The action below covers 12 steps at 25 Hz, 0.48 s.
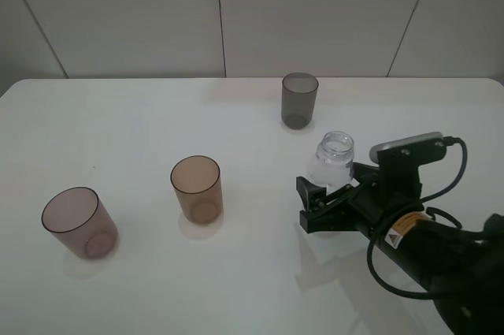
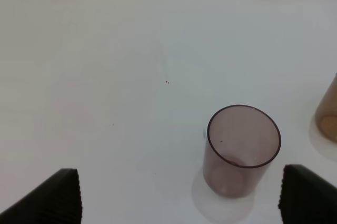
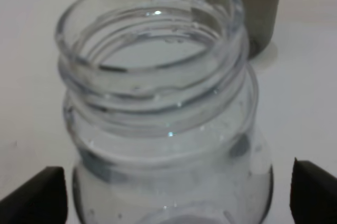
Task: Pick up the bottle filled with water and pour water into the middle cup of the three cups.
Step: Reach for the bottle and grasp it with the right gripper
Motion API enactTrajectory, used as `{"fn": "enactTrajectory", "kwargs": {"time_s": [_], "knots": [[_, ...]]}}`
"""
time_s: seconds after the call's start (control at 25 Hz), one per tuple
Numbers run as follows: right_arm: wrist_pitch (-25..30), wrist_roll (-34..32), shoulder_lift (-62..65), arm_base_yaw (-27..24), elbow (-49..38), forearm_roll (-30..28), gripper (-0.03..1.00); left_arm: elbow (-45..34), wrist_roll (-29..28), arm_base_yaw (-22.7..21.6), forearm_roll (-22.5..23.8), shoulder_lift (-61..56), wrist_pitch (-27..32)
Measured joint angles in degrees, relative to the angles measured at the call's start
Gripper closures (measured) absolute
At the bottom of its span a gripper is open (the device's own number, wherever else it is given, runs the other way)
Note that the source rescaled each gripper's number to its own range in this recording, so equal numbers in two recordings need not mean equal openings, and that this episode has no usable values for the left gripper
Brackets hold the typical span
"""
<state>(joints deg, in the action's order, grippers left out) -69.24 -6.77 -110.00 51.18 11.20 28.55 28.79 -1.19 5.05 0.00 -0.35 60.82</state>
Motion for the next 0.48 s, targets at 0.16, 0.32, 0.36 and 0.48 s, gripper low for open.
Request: {"fn": "enactTrajectory", "kwargs": {"time_s": [0.16,0.32,0.36,0.48], "knots": [[0.0,0.1,-1.6,-2.0,1.4,-1.6,0.1,0.0,0.0,0.0,0.0,0.0,0.0],[0.0,0.1,-3.5,-2.1,2.9,-2.2,0.1,0.0,0.0,0.0,0.0,0.0,0.0],[0.0,0.1,-3.9,-2.1,3.1,-2.2,0.11,0.0,0.0,0.0,0.0,0.0,0.0],[0.0,0.1,-5.1,-2.1,3.8,-2.1,0.16,0.0,0.0,0.0,0.0,0.0,0.0]]}}
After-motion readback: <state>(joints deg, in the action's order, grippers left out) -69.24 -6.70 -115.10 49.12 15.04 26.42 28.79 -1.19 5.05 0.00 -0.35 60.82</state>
